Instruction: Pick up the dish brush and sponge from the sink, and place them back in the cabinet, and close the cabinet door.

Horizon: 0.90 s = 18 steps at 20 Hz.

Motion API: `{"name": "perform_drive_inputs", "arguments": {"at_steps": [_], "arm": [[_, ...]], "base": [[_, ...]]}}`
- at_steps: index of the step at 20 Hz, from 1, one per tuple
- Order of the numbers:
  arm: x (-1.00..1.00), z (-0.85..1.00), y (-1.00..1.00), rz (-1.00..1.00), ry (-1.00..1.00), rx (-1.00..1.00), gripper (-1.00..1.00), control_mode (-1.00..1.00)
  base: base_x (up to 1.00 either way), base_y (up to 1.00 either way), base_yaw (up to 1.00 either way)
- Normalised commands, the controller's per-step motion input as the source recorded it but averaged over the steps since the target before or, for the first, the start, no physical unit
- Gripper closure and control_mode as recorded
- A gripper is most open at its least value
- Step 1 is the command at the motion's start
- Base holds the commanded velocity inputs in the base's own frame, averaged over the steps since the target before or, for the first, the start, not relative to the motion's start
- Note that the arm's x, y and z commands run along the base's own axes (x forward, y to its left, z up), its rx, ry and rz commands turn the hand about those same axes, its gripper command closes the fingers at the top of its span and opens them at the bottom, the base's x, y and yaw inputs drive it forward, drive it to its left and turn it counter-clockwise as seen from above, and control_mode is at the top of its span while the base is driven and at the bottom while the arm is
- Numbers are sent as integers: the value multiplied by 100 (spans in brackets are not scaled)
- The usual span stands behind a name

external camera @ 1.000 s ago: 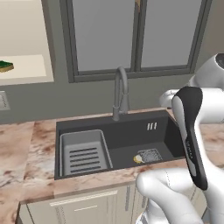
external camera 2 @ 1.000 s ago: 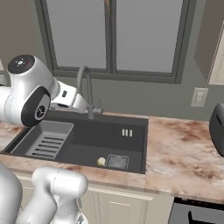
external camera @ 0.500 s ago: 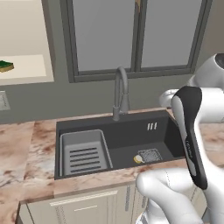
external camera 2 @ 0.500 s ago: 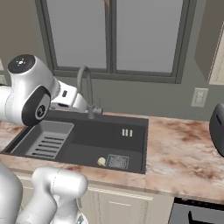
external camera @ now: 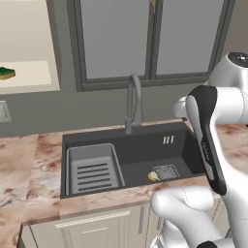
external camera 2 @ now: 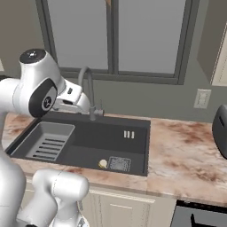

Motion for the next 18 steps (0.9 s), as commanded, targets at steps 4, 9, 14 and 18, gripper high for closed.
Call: {"name": "perform_drive_inputs", "arguments": {"at_steps": [4,9,14,18], "arm": [[11,-26,0,0,6,0,-100,-100],[9,-37,-1,0,0,0,-100,-100],[17,-46,0,0,0,0,-100,-100],[22,-41,0,0,0,0,-100,-100]], "base": [[0,0,0],[0,0,0],[0,0,0],[0,0,0]]}}
